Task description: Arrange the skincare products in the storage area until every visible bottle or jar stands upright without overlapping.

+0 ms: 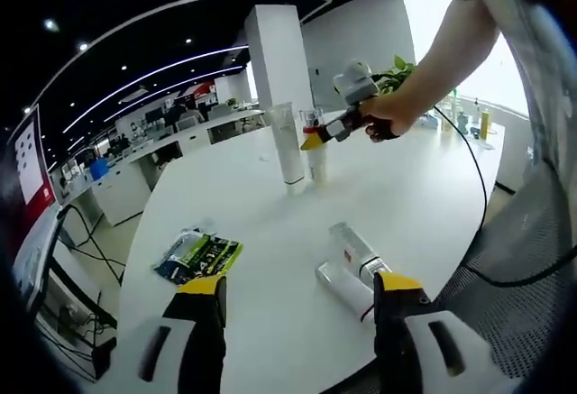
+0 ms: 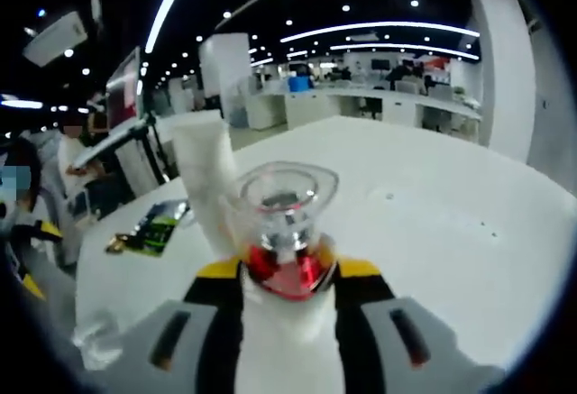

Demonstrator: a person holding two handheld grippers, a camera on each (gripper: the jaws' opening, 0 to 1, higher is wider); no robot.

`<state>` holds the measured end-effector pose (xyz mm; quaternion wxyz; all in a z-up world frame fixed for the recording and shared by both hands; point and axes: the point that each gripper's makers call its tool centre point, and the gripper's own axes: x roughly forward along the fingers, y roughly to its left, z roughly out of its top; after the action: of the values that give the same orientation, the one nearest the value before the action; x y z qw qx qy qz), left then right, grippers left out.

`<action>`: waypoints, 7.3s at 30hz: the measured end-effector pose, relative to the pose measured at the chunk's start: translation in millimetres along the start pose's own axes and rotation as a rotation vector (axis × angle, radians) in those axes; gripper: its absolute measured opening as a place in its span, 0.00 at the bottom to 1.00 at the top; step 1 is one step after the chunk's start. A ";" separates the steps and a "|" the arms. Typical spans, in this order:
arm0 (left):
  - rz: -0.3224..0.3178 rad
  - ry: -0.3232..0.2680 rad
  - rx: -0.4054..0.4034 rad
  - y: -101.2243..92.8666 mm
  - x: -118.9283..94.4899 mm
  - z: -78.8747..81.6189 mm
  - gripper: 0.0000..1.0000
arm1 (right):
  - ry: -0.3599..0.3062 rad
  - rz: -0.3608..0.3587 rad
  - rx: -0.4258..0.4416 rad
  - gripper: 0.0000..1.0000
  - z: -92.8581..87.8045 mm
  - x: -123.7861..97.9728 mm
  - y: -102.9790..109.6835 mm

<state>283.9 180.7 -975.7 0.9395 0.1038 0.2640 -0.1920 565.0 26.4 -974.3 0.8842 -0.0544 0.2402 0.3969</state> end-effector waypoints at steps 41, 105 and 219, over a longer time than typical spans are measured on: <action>0.005 0.048 0.067 -0.1 -1.5 -9.1 0.55 | 0.235 -0.090 -0.042 0.31 -23.5 11.9 9.4; 0.122 0.053 -0.617 138.7 49.4 -14.7 0.78 | -0.032 -0.312 -0.146 0.48 -65.8 -204.2 148.1; -0.529 -0.367 -1.060 -44.5 -27.3 158.7 0.00 | -0.171 0.350 0.496 0.58 -43.1 -195.7 211.5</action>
<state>316.2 101.8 -832.0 0.8140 -0.4807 0.1744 -0.2757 283.1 25.5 -900.6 0.8058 0.2389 0.2601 0.4754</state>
